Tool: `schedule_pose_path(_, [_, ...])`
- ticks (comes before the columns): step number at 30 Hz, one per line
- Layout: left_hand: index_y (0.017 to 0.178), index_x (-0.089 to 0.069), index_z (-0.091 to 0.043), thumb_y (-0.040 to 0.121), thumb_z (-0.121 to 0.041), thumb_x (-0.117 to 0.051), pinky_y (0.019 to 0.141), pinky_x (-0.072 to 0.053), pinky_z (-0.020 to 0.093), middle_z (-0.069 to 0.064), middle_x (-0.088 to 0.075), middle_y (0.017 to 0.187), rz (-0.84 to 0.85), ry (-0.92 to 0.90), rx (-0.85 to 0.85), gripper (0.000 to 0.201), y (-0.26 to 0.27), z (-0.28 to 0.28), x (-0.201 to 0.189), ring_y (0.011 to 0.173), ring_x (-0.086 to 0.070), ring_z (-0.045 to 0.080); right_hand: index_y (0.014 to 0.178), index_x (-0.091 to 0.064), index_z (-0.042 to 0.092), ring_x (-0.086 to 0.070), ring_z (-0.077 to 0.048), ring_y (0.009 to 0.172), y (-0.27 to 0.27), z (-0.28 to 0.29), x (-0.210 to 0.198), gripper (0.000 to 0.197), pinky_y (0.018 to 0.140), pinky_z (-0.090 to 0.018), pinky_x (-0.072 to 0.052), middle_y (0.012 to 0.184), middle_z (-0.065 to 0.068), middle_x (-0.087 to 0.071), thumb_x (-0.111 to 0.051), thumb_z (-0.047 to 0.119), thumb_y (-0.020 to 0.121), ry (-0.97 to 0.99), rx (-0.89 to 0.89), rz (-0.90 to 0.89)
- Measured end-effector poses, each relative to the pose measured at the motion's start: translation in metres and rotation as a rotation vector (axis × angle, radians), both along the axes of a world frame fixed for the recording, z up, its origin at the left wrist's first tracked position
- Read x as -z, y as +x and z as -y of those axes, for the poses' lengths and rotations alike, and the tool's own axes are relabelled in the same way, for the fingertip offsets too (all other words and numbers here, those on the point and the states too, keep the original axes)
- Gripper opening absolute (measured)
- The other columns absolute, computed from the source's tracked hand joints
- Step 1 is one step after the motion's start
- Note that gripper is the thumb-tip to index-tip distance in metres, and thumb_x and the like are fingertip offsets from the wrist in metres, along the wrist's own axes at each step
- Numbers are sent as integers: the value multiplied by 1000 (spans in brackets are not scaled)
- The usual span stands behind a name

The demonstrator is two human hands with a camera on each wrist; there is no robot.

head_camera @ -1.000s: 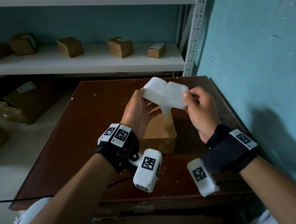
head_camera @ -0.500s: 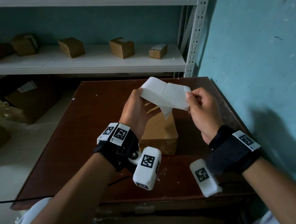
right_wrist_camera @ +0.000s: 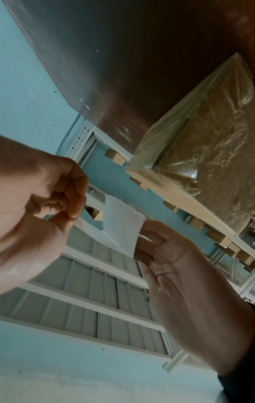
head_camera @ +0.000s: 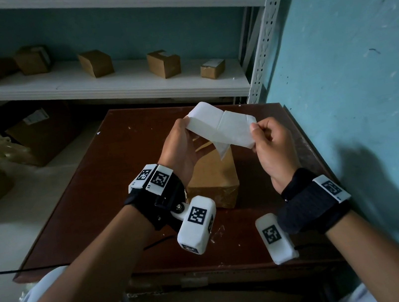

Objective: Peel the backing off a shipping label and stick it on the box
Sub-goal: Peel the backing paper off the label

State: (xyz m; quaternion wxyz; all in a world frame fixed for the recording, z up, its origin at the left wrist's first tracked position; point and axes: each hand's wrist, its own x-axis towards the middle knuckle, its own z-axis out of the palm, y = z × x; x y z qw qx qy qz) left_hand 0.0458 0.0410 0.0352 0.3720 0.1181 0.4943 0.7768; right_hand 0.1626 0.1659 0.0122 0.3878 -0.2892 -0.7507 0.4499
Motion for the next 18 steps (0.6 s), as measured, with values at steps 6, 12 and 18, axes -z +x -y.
schedule_pose_path(6, [138,-42,-14,101,-27,-35,85,-54,43,12,-59,117,-4,8,2,39,-1,1,0,109,-60,26,90,-54,22,-59,-10,81,1,0,-1,13,63,-21,-48,88,6,-59,-49,29,99,-4,2,5])
schedule_pose_path(12, [136,-43,-15,102,-27,-34,83,-55,42,14,-57,124,-4,6,-15,37,-1,1,-1,114,-59,28,92,-54,21,-56,-5,73,1,1,-2,11,61,-19,-47,83,9,-57,-49,27,100,13,6,2])
schedule_pose_path(18, [137,-43,-16,102,-27,-35,84,-55,44,14,-56,126,6,5,-24,38,-1,0,-1,116,-58,28,92,-54,21,-57,-5,74,2,2,-3,11,66,-24,-51,83,11,-57,-50,27,100,18,4,1])
